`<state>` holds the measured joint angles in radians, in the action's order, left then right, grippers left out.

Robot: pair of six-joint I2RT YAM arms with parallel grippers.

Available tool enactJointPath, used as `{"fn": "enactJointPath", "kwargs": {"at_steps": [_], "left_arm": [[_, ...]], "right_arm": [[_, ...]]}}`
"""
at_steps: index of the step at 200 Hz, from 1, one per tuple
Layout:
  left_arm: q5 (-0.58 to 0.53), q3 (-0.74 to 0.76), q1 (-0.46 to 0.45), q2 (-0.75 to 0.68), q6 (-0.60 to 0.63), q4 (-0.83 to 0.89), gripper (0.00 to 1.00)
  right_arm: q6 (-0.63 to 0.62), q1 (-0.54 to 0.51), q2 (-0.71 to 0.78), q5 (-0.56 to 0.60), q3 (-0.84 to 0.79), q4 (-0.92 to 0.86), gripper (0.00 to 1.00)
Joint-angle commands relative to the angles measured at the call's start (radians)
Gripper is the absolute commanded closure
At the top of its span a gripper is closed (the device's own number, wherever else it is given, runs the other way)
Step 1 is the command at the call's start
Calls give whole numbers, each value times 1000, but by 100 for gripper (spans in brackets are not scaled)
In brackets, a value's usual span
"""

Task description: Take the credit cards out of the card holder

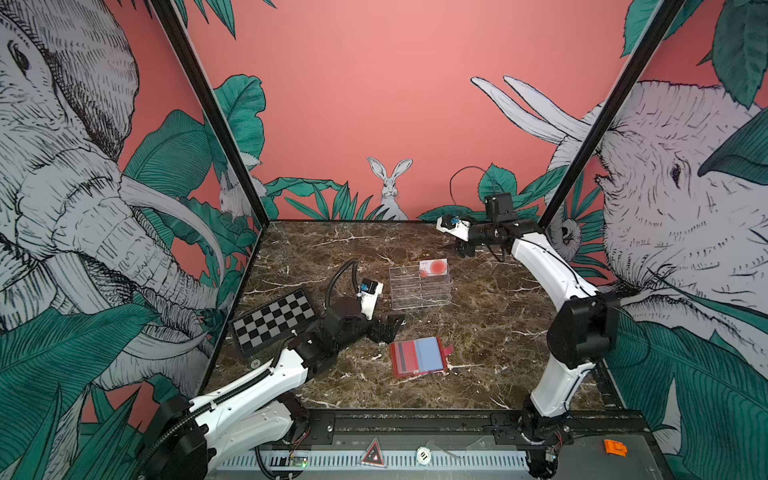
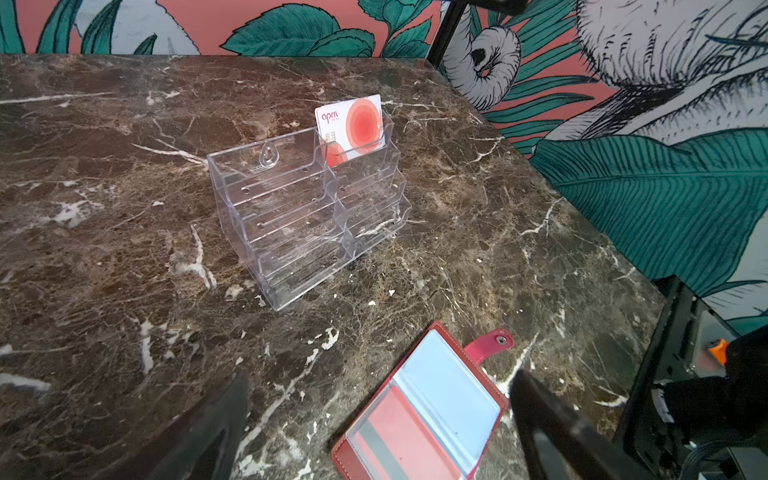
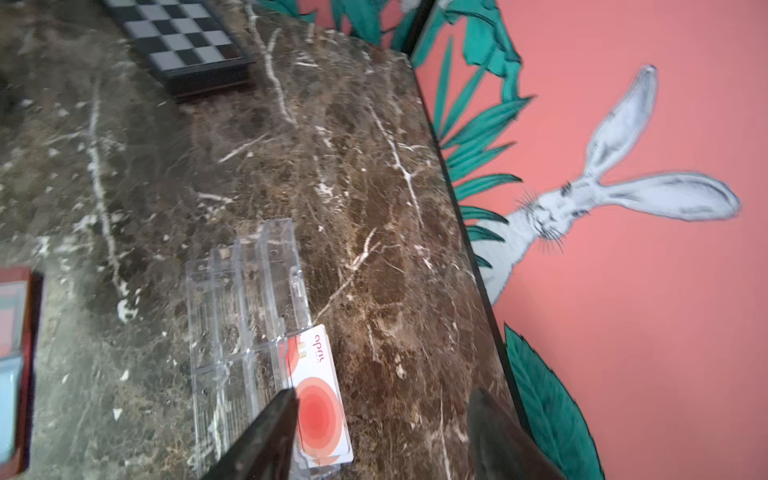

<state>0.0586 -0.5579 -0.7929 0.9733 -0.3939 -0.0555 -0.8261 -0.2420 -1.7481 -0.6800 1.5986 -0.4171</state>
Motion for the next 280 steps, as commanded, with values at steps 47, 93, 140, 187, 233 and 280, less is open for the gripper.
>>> {"fn": "enactJointPath", "kwargs": {"at_steps": [47,93,140,187,233,280], "left_arm": [[69,86,5,-77,-254,68,1],[102,178,6,-118,-421,58,1],[149,278,7,-123,-573,-16,1],[205,309,7,-62,-644,-60,1],[247,335,7,7,-691,-174,1],[263,356,7,95,-733,-281,2]], "right_arm": [[904,56,495,293,-492,587,12],[1128,74,797,459,-703,531,9],[1275,80,1049,512,-834,412,8],[1436,81,1105,381,-898,280,19],[1599,81,1076,234,-1052,376,30],[1674,-11,1018,220,-1186,440,40]]}}
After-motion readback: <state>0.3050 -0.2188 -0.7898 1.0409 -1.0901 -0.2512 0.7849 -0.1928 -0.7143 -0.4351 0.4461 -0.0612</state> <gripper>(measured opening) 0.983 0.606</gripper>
